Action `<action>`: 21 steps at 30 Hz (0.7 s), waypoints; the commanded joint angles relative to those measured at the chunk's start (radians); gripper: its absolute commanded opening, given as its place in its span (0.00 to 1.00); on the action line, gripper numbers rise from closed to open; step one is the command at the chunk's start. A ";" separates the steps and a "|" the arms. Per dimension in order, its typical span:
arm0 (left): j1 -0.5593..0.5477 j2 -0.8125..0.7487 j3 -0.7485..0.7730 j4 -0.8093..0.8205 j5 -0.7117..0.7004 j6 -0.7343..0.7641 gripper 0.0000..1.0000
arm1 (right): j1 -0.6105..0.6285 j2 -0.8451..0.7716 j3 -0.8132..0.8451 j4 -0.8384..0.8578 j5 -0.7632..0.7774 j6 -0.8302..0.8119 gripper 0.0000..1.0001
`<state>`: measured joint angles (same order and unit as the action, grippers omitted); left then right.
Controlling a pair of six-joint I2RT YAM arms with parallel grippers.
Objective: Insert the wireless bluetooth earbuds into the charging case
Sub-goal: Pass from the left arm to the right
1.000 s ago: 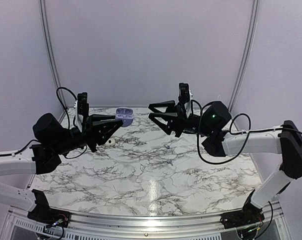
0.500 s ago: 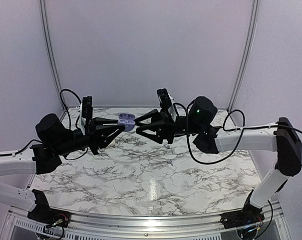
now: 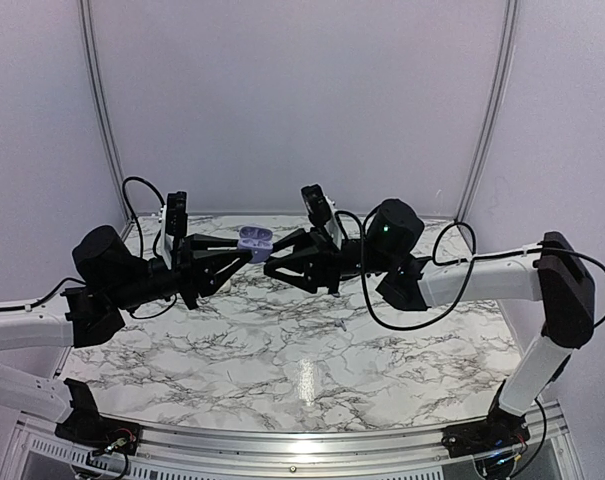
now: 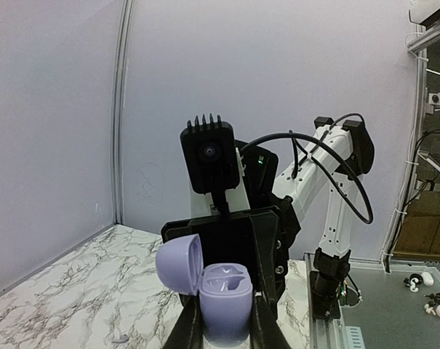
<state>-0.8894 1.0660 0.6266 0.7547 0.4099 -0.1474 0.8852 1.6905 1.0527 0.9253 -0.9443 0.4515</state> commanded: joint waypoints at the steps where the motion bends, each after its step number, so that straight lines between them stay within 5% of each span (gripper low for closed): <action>1: 0.000 0.005 0.032 0.006 0.001 -0.007 0.00 | 0.012 -0.033 0.045 -0.031 0.014 -0.042 0.41; 14: 0.000 0.013 0.029 -0.009 -0.011 -0.013 0.00 | 0.015 -0.057 0.055 -0.098 0.049 -0.096 0.35; 21: 0.000 0.018 0.035 -0.017 -0.020 -0.012 0.00 | 0.015 -0.051 0.055 -0.089 0.045 -0.086 0.21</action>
<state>-0.8894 1.0752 0.6266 0.7464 0.4084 -0.1539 0.8928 1.6547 1.0657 0.8322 -0.8997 0.3645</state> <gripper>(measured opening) 0.185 0.250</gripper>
